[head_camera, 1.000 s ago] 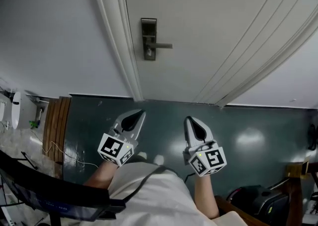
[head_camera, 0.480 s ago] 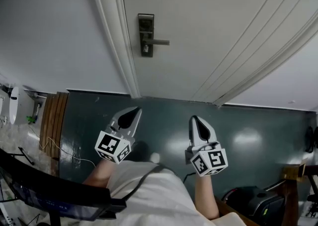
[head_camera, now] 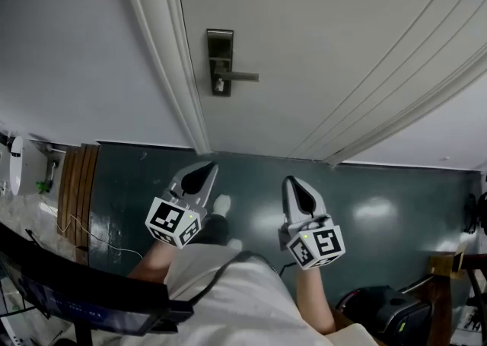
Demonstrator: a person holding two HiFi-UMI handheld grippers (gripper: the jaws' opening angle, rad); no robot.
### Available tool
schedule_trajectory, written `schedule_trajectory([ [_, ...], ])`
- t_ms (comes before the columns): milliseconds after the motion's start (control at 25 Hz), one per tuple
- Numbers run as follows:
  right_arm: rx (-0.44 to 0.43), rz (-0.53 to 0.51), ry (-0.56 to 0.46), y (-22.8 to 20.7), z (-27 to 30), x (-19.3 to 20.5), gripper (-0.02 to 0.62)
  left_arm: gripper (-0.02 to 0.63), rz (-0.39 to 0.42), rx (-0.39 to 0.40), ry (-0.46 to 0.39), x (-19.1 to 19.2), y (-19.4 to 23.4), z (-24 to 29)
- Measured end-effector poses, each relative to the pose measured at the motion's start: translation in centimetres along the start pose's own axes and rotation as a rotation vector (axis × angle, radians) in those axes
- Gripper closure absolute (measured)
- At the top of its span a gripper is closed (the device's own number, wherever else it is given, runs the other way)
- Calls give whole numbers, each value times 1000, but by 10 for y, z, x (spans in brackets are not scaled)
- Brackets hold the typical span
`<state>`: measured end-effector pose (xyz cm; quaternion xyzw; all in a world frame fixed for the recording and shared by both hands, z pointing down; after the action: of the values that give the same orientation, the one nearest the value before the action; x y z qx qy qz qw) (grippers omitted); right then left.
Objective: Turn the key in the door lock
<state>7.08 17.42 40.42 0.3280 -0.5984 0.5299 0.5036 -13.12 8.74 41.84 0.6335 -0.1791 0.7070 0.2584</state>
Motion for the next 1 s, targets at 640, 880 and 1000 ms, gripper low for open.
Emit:
schedule_trajectory([
  [640,18,-80,10,-11,126,-24,588,600,201,13,16,-22,98,92],
  [880,28,-84,18,-13,161,-26,588,598,236,-17,31,-16,131,115],
  [1000,22,-92,29,-14,175,-25,587,598,349,-25,51,-13,139,123],
])
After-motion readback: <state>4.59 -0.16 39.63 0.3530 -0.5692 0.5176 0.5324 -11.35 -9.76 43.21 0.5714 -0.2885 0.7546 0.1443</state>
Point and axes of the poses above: the fingertips, and each gripper's own axes: z forward along the fingers, y to its left, x out of its underside, the point moved 5 cm from there along -z, backward along the fingers, and after that the axes turned 3 degrees about z, right-handed, at the moved point
